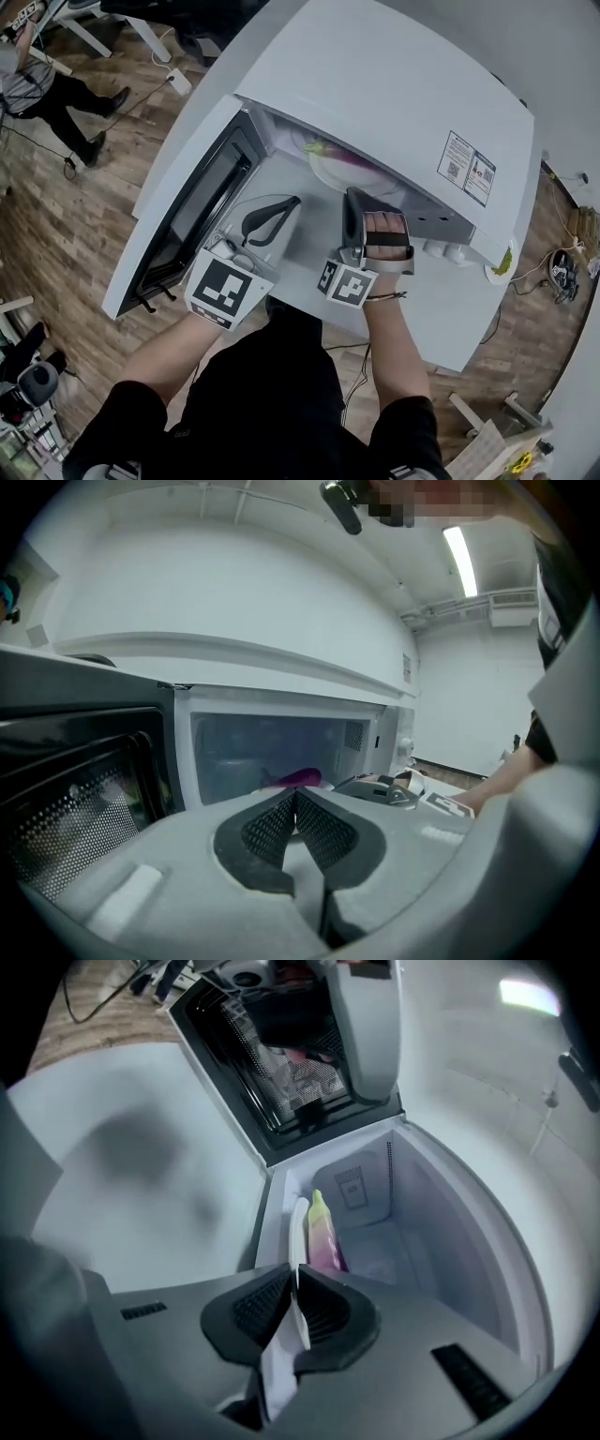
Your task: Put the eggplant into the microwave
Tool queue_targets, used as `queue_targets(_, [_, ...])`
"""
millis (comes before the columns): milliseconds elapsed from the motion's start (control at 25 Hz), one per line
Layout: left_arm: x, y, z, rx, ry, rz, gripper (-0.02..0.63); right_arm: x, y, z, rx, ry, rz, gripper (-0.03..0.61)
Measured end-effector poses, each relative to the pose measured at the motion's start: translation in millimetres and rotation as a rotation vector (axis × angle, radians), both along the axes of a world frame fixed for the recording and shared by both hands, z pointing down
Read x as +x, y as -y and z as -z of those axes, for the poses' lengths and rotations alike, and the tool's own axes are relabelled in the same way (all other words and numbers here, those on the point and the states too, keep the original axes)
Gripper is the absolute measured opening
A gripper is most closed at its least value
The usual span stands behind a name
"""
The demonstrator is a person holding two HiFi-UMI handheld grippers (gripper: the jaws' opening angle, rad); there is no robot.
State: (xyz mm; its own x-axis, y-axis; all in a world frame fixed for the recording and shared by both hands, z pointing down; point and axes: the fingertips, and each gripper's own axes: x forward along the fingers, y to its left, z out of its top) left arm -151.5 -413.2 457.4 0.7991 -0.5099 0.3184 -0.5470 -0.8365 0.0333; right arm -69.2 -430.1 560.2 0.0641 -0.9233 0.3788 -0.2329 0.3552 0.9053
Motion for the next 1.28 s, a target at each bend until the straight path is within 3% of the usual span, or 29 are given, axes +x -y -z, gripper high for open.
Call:
queue_targets(320, [0.3,7.4,7.8,-0.014,0.011,-0.011,0.009,-9.1,25.1,2.1,-0.069,0.121,-0.013,0.035])
queue_targets(680, [-7.1,13.5,10.9,-0.033,0.010,-0.005,0.009,-11.4,48.0,4.7,-0.150,0.375,-0.082,0.054])
queue_targets(920, [-10.8,14.4,15.7,-0.037,0.002,-0.002,0.009,-15.8,46.7,7.8,-0.204,0.494,-0.101,0.118])
queue_targets(1160, [-14.7,9.3,18.2,-0.044,0.000,0.000,0.009,-16.7,38.7,13.3,-0.188,0.527,-0.105,0.115])
queue_targets(1280, [-17.5,6.1,20.9,-0.043,0.001,0.003,0.009,-13.8,37.6,9.4,-0.206,0.554,-0.127,0.061])
